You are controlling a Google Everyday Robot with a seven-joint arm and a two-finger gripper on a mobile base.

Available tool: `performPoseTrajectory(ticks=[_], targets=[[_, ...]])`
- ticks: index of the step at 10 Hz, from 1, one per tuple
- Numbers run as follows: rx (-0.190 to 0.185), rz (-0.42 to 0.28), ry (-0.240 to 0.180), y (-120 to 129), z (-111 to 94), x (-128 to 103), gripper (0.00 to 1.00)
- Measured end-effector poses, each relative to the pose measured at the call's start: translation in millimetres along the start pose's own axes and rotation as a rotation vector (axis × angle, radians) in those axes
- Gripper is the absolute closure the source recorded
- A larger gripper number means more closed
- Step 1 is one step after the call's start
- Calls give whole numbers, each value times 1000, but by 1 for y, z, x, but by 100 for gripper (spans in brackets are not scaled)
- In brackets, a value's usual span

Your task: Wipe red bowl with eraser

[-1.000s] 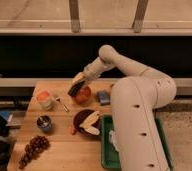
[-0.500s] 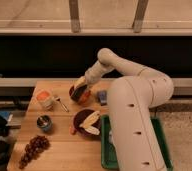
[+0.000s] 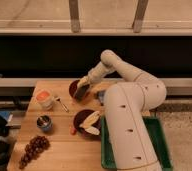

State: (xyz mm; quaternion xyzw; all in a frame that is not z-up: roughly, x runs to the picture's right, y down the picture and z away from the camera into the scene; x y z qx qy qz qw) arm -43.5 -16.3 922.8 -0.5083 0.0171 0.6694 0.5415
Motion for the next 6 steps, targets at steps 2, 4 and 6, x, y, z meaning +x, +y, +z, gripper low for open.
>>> performPoseTrajectory(ticks=[2, 4, 6], targets=[[-7, 6, -28, -3, -9, -12, 100], [-4, -8, -66, 6, -26, -19, 100], [0, -23, -75, 14, -33, -22, 100]])
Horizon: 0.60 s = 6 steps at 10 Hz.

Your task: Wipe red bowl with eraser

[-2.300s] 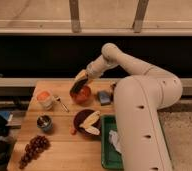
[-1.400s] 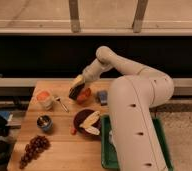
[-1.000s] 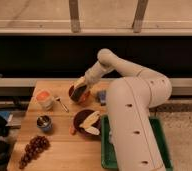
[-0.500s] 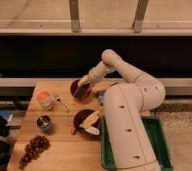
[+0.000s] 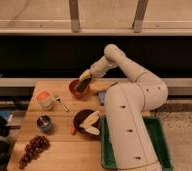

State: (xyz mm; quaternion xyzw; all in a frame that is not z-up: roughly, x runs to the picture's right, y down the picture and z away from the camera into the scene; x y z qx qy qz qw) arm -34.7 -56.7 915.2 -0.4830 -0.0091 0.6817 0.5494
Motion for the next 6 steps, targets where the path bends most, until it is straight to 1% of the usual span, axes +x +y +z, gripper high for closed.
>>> performPoseTrajectory(ticks=[2, 4, 5, 6], targets=[[0, -18, 12, 7, 15, 1, 100], [-6, -26, -8, 12, 25, -3, 100], [-11, -24, -39, 14, 29, -9, 100], [-9, -21, -85, 16, 30, -13, 100]])
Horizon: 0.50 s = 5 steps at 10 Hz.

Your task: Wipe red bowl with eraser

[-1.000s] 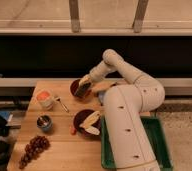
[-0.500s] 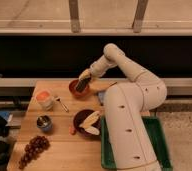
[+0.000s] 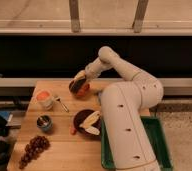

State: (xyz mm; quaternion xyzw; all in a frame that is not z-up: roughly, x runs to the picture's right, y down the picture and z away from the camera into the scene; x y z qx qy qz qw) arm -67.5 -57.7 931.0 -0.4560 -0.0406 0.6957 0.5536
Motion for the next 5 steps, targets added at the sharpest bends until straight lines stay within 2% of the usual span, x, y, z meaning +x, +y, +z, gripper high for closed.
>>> performPoseTrajectory(ticks=[1, 3, 4, 5], targets=[[8, 5, -57, 1, -1, -5, 100], [43, 30, -125, 1, 1, -11, 100], [80, 42, -150, -2, 2, -13, 100], [112, 51, -157, -5, 4, -12, 100]])
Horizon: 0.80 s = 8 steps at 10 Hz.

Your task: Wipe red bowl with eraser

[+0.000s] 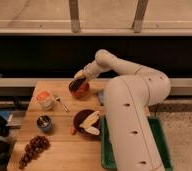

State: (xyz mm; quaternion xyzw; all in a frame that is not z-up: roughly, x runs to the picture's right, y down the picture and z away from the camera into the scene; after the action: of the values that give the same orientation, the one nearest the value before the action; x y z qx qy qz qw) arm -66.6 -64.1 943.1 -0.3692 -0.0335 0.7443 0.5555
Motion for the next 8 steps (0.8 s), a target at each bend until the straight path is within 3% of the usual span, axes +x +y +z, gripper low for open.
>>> performPoseTrajectory(ticks=[4, 8], targets=[[84, 6, 57, -22, -9, 18, 100], [113, 50, 48, -51, -26, 19, 100]])
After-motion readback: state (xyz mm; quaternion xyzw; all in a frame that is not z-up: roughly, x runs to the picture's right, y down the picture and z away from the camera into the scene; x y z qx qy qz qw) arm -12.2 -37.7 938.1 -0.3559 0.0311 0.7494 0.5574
